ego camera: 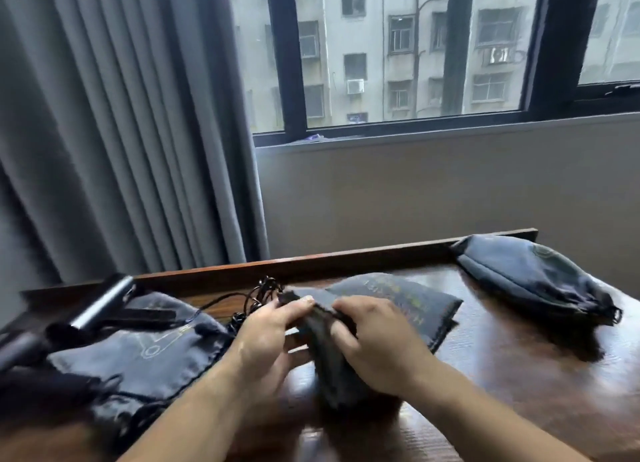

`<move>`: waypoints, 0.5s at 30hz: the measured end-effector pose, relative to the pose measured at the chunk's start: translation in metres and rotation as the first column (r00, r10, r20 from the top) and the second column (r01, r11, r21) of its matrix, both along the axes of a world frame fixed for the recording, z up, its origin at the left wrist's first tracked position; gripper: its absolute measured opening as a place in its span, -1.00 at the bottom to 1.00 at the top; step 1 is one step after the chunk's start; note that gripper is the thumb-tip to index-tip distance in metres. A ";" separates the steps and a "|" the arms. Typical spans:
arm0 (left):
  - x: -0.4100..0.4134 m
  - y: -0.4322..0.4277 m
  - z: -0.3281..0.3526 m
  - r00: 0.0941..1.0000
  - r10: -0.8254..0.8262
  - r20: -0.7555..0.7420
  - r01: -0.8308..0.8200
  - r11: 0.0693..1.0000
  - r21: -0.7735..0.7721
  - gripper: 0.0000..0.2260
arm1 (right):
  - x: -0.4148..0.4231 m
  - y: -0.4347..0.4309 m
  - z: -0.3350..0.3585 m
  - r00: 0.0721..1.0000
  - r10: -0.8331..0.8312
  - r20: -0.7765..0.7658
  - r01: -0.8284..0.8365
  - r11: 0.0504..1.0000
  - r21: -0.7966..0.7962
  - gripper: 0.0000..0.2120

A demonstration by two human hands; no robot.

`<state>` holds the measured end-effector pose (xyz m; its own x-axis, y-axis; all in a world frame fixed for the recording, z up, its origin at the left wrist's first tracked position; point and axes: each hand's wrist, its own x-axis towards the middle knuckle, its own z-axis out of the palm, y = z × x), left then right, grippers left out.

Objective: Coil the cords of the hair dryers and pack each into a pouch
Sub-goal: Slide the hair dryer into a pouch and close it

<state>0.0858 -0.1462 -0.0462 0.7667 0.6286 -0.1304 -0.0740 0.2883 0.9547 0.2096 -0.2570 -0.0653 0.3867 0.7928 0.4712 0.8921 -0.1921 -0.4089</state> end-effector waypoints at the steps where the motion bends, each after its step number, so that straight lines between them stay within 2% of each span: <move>1: -0.013 0.009 -0.006 0.997 0.058 -0.056 -0.057 0.998 0.028 -0.92 | -0.007 0.005 -0.008 1.000 0.014 0.010 -0.013 0.998 -0.064 -0.74; 3: -0.037 0.026 -0.017 0.968 0.165 -0.190 -0.129 0.974 0.188 -0.79 | -0.018 0.013 -0.021 0.999 0.034 -0.011 -0.036 0.988 -0.148 -0.69; 5: -0.057 0.044 -0.025 0.912 0.273 -0.308 -0.104 0.877 0.469 -0.69 | -0.026 0.021 -0.028 0.998 0.046 -0.047 -0.054 0.980 -0.191 -0.65; 7: -0.076 0.063 -0.024 0.804 0.437 -0.403 0.053 0.623 0.780 -0.75 | -0.031 0.027 -0.033 0.998 0.047 -0.036 -0.055 0.968 -0.244 -0.61; 8: -0.083 0.071 -0.021 0.744 0.525 -0.413 0.140 0.482 0.865 -0.80 | -0.032 0.030 -0.037 0.999 0.044 -0.010 -0.045 0.959 -0.279 -0.61; 9: -0.087 0.080 -0.019 0.712 0.580 -0.396 0.192 0.382 0.904 -0.82 | -0.031 0.034 -0.041 0.999 0.038 0.018 -0.030 0.951 -0.308 -0.63; 10: -0.089 0.088 -0.019 0.701 0.597 -0.390 0.229 0.329 0.916 -0.81 | -0.028 0.038 -0.045 0.999 0.028 0.041 -0.013 0.944 -0.329 -0.66; 13: -0.084 0.114 -0.024 0.645 0.588 -0.487 0.413 0.267 0.871 -0.64 | -0.009 0.054 -0.051 0.997 -0.027 0.074 0.050 0.939 -0.339 -0.70; 15: -0.077 0.131 -0.026 0.576 0.601 -0.554 0.495 0.283 0.821 -0.60 | 0.013 0.061 -0.051 0.992 -0.082 0.093 0.110 0.929 -0.353 -0.70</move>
<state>0.0086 -0.0156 -0.0726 0.6677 0.7364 0.1090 0.7213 -0.6762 0.1496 0.2224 -0.1956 -0.1168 0.4438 0.8747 0.1948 0.8875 -0.3990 -0.2305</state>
